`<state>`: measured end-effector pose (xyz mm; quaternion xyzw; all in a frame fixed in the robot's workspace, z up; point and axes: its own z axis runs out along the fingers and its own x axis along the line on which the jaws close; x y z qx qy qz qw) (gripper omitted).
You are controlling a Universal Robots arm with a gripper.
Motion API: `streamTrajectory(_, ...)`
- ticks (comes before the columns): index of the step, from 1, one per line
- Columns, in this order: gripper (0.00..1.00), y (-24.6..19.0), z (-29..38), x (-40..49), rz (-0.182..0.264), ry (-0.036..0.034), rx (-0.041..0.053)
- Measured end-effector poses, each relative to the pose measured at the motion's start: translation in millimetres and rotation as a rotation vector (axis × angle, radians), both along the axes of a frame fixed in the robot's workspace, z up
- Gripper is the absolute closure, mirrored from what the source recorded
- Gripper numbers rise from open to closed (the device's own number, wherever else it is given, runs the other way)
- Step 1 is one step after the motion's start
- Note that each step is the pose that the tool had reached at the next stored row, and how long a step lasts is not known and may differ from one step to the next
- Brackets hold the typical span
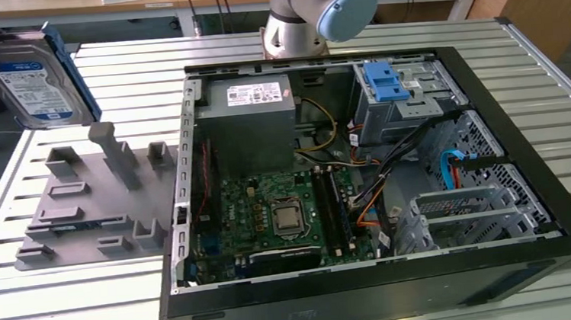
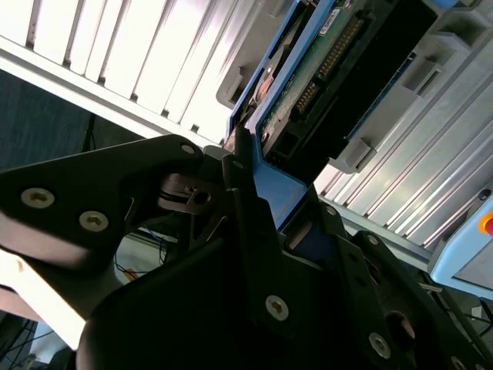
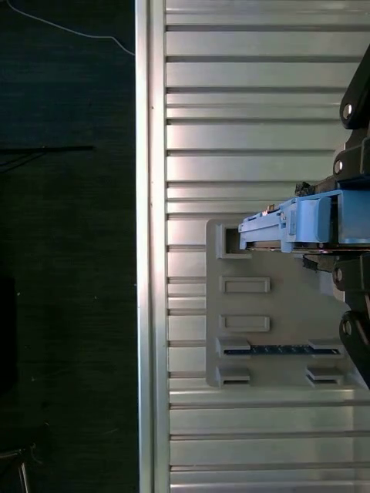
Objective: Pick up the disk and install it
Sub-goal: 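Pick up the disk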
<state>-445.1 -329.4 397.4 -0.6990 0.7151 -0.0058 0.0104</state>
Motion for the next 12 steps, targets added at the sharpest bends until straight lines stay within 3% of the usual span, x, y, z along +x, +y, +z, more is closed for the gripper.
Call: streamTrajectory(12, 0.64, 0.0, 5.2, 0.0, 0.0, -0.0001, 0.0016)
